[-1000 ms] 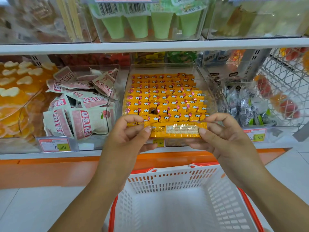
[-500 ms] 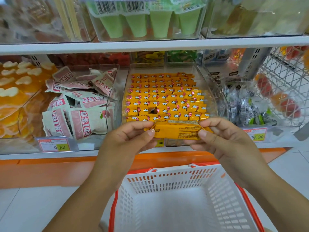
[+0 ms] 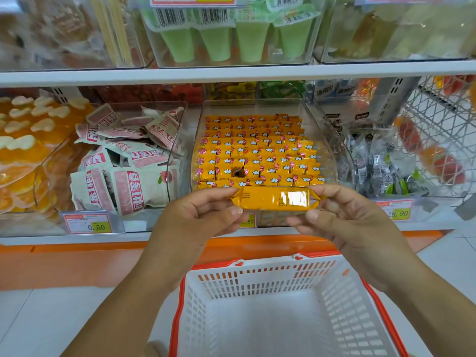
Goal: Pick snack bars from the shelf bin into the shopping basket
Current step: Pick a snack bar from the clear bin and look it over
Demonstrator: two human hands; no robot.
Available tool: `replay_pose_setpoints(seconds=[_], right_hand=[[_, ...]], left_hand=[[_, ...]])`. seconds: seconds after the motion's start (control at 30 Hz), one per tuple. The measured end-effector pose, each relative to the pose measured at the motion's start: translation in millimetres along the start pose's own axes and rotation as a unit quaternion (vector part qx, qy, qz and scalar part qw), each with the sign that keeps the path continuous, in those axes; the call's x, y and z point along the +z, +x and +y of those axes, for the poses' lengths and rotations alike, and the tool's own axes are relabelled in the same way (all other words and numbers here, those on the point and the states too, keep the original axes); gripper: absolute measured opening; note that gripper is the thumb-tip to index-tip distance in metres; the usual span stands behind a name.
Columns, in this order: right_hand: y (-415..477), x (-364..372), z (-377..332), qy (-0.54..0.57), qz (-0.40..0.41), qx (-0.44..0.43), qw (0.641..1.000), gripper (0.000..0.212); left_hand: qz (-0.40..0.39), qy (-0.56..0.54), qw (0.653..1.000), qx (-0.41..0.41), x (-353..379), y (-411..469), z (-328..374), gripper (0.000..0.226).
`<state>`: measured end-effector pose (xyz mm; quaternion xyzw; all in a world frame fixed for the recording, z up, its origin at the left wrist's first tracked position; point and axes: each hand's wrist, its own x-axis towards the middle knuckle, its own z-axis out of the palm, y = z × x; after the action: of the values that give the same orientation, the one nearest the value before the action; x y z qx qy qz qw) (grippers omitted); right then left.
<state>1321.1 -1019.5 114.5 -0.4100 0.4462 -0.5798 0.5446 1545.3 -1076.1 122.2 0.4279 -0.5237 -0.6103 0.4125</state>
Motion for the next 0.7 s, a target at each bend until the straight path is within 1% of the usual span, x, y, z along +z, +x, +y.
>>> replay_pose_setpoints(seconds=[0.07,0.1,0.13,0.2,0.23,0.33,0.37,0.4,0.47,0.5,0.53,0.6,0.63,0.67,0.7], right_hand=[[0.3,-0.3,1.4,-0.019,0.012,-0.023,0.999,0.031],[0.4,-0.3,2.3,-0.032,0.019,-0.032,0.999,0.031],[0.8,-1.1,4.2,-0.042,0.027,-0.038,0.998,0.038],[2.5,-1.2,6.2,-0.037,0.045,-0.039,0.998,0.045],[3.1,-1.0,6.6,-0.027,0.049,-0.037,0.998,0.041],[4.8,-0.7,8.2,0.019,0.065,-0.027,0.997,0.021],[4.6,-0.2,8.0,0.03,0.063,-0.018,0.997,0.021],[4.9,0.3,8.7,0.037,0.054,-0.01,0.998,0.028],[4.4,3.6,9.2,0.037,0.042,0.006,0.998,0.055],[4.7,5.2,9.6,0.028,0.049,0.011,0.998,0.062],[4.8,5.7,10.8,0.019,0.065,0.011,0.998,0.06],[8.1,5.5,8.7,0.019,0.099,-0.002,0.995,0.041],[11.3,5.5,5.3,0.013,0.114,-0.013,0.993,0.031],[16.1,3.8,1.9,-0.009,0.123,-0.023,0.992,0.023],[22.5,3.5,-3.5,-0.041,0.127,-0.03,0.991,0.019]], left_hand=[[0.013,0.021,1.0,0.001,0.5,0.9,-2.0,0.018],[0.019,0.028,0.999,-0.004,0.5,1.5,-3.4,0.014],[0.023,0.028,0.999,-0.01,0.8,2.1,-5.0,0.011],[0.022,0.012,1.0,-0.016,3.9,2.7,-6.8,0.011],[0.023,0.008,1.0,-0.015,5.9,2.9,-7.6,0.013],[0.031,0.013,0.999,-0.017,10.1,3.6,-11.3,0.018],[0.031,0.014,0.999,-0.018,10.5,4.4,-12.4,0.018],[0.031,0.016,0.999,-0.017,11.4,5.6,-13.0,0.02],[0.031,0.03,0.999,-0.014,13.9,7.8,-12.1,0.022],[0.034,0.058,0.998,-0.01,15.0,9.2,-11.8,0.022],[0.038,0.104,0.994,-0.002,15.8,11.0,-13.2,0.022],[0.045,0.206,0.977,0.037,15.7,15.5,-14.1,0.015],[0.044,0.263,0.962,0.059,15.6,19.1,-13.6,0.01],[0.036,0.325,0.942,0.078,16.6,23.6,-13.6,0.017],[0.027,0.386,0.917,0.095,17.3,29.4,-16.7,0.032]])
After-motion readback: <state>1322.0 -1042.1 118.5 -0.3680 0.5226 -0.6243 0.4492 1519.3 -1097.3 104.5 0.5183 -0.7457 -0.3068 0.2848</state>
